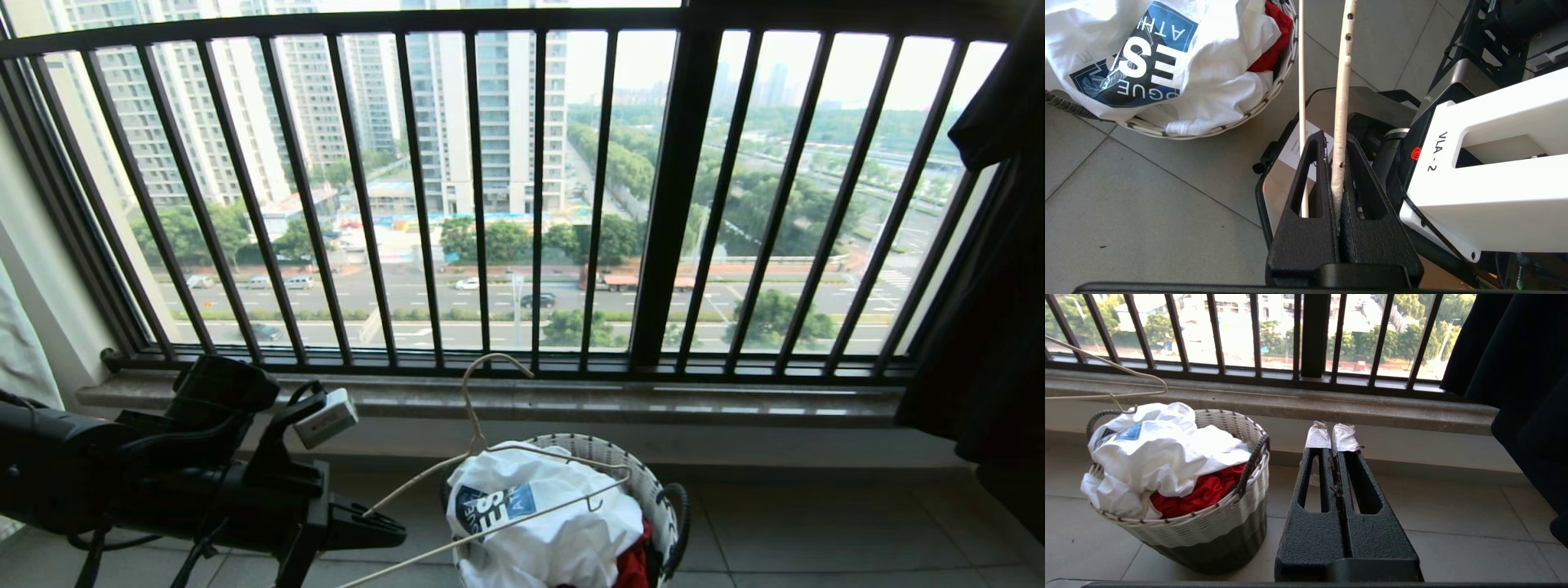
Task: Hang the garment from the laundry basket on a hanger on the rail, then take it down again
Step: Pick up clothes from the basket
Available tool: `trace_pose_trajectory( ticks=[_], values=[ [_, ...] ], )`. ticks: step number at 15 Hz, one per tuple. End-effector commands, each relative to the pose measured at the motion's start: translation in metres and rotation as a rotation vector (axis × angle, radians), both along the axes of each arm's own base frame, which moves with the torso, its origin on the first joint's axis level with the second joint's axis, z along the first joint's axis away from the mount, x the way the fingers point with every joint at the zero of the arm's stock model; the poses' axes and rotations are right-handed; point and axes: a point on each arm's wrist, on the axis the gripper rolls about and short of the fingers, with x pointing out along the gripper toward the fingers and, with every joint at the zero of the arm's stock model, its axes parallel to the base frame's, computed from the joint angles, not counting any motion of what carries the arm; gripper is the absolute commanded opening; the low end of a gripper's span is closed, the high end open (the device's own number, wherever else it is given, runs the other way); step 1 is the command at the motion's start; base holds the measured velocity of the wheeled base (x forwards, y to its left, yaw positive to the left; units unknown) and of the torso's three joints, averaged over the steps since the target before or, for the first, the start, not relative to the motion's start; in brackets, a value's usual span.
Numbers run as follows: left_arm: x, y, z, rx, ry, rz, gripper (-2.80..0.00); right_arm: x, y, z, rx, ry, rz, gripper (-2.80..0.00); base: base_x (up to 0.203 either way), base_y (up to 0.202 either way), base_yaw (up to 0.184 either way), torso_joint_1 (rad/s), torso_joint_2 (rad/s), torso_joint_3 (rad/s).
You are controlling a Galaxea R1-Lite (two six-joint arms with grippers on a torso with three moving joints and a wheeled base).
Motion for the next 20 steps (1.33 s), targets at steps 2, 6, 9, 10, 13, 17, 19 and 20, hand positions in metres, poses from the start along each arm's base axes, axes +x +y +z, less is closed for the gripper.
trace_pose_trajectory(
  ticks=[2,6,9,10,13,17,19,20],
  values=[
    [-0.0004,0.0002,0.0016,-0.005,-0.008,-0.003,-2.80,0.0000,0.0000,0.0000,0.000,0.000,0.000,-2.80,0.000,0.000,0.000,0.000,0.00,0.000],
    [0.0000,0.0001,0.0009,-0.004,-0.005,-0.003,-2.80,0.0000,0.0000,0.0000,0.000,0.000,0.001,-2.80,0.000,0.000,0.000,0.000,0.00,0.000],
    [-0.0007,0.0000,0.0013,-0.004,-0.007,-0.004,-2.80,0.0000,0.0000,0.0000,0.000,0.000,0.001,-2.80,0.000,0.000,0.000,0.001,0.00,-0.018],
    [-0.0006,0.0002,0.0013,-0.004,-0.007,-0.003,-2.80,0.0000,0.0000,0.0000,0.000,0.000,0.001,-2.80,0.000,0.000,0.000,0.004,0.00,-0.139],
    [-0.0006,0.0002,0.0013,-0.004,-0.007,-0.003,-2.80,0.0000,0.0000,0.0000,-0.002,0.000,0.001,-2.80,0.000,0.000,0.000,0.004,0.00,-0.175],
    [-0.0031,0.0007,0.0064,-0.009,-0.026,-0.002,-2.80,0.0000,0.0000,0.0000,0.000,0.000,0.000,-2.80,0.000,0.000,0.000,0.002,0.00,-0.201],
    [-0.0038,0.0008,0.0079,-0.010,-0.032,-0.003,-2.80,0.0000,0.0000,0.0000,-0.002,0.000,0.001,-2.80,0.000,0.000,0.000,0.004,0.00,-0.205],
    [-0.0042,0.0009,0.0087,-0.010,-0.036,-0.002,-2.80,0.0000,0.0000,0.0000,0.000,0.000,0.000,-2.80,0.000,0.000,0.000,0.005,0.00,-0.205]
  ],
)
